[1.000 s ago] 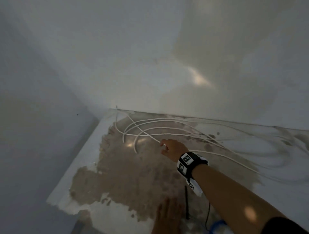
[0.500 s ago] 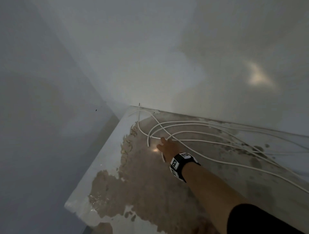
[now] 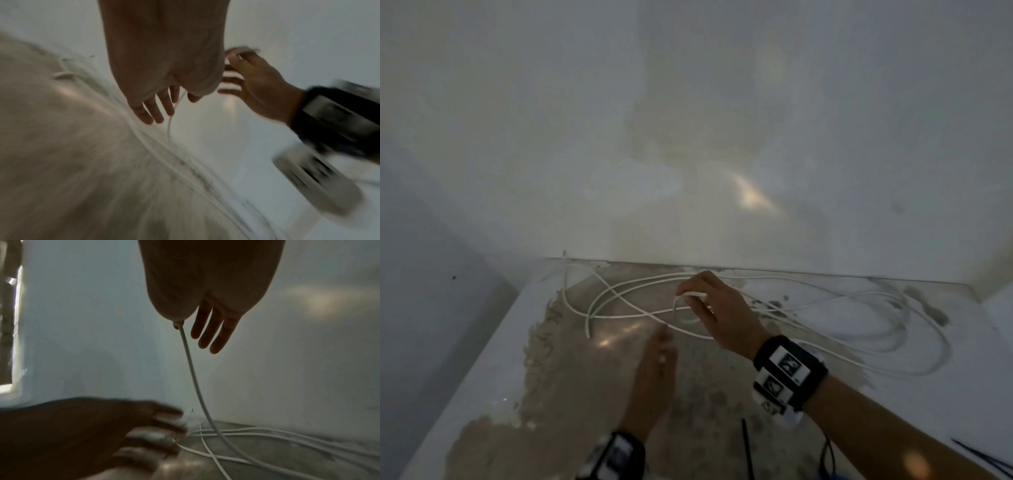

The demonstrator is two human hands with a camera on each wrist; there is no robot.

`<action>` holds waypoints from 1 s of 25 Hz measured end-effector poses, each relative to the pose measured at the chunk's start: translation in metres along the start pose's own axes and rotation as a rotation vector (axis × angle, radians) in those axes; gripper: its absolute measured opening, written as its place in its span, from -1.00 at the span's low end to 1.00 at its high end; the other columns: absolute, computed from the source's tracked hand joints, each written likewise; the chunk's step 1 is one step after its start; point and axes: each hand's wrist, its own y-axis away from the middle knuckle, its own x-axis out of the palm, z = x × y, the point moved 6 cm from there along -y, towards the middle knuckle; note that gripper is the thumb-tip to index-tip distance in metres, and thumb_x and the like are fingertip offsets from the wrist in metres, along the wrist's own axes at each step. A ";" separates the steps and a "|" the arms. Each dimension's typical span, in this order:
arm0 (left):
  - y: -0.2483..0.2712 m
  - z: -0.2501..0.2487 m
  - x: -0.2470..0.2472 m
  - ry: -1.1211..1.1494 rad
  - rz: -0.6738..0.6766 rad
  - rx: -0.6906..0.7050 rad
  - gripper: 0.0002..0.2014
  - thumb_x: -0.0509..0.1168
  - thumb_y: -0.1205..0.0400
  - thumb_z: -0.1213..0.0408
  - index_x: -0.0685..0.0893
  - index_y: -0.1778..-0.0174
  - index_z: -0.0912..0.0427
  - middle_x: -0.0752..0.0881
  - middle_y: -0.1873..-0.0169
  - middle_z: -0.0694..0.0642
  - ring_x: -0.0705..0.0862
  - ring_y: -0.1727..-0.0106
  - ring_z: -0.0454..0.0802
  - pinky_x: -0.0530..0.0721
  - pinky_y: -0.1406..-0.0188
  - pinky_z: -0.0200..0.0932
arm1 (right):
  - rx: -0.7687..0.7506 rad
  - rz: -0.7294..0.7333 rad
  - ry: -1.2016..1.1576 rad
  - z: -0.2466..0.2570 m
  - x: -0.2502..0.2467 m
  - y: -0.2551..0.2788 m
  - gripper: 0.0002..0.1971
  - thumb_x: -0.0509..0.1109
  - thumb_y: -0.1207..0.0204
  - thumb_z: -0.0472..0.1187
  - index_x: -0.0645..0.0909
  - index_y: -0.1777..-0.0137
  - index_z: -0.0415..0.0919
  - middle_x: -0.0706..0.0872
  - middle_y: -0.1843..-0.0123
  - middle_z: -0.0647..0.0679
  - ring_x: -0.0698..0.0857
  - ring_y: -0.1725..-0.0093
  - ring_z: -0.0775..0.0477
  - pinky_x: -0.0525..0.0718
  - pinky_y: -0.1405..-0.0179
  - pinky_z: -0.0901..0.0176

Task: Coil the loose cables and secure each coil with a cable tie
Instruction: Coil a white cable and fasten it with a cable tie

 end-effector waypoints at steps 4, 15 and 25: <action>-0.042 -0.097 0.048 -0.017 0.339 0.242 -0.70 0.07 -0.70 0.04 0.64 -0.18 0.02 0.73 -0.14 0.02 0.68 -0.18 -0.12 0.58 -0.19 -0.13 | 0.392 -0.209 -0.518 -0.010 -0.049 0.057 -0.80 0.17 -0.77 -0.29 0.64 -0.04 -0.15 0.76 0.06 -0.12 0.77 0.06 -0.14 0.77 0.26 0.04; 0.008 -0.215 0.119 0.598 0.514 0.061 -0.78 0.09 -0.77 0.31 0.61 -0.07 0.34 0.53 0.48 0.06 0.53 0.46 -0.01 0.53 0.39 -0.17 | 0.807 -0.179 -0.835 -0.012 -0.111 0.114 -0.60 0.08 -0.74 0.15 0.70 -0.17 -0.01 0.82 0.18 0.02 0.75 0.11 -0.09 0.62 0.10 0.10; -0.034 -0.237 0.098 -0.324 0.462 0.476 -0.68 0.19 -0.74 0.16 0.50 -0.43 -0.11 0.73 0.10 -0.06 0.71 0.13 -0.04 0.60 0.17 -0.18 | 0.487 -0.352 -0.303 0.016 -0.168 0.167 -0.63 0.07 -0.80 -0.10 0.62 0.13 -0.19 0.42 0.39 0.11 0.39 0.36 0.10 0.39 0.31 0.21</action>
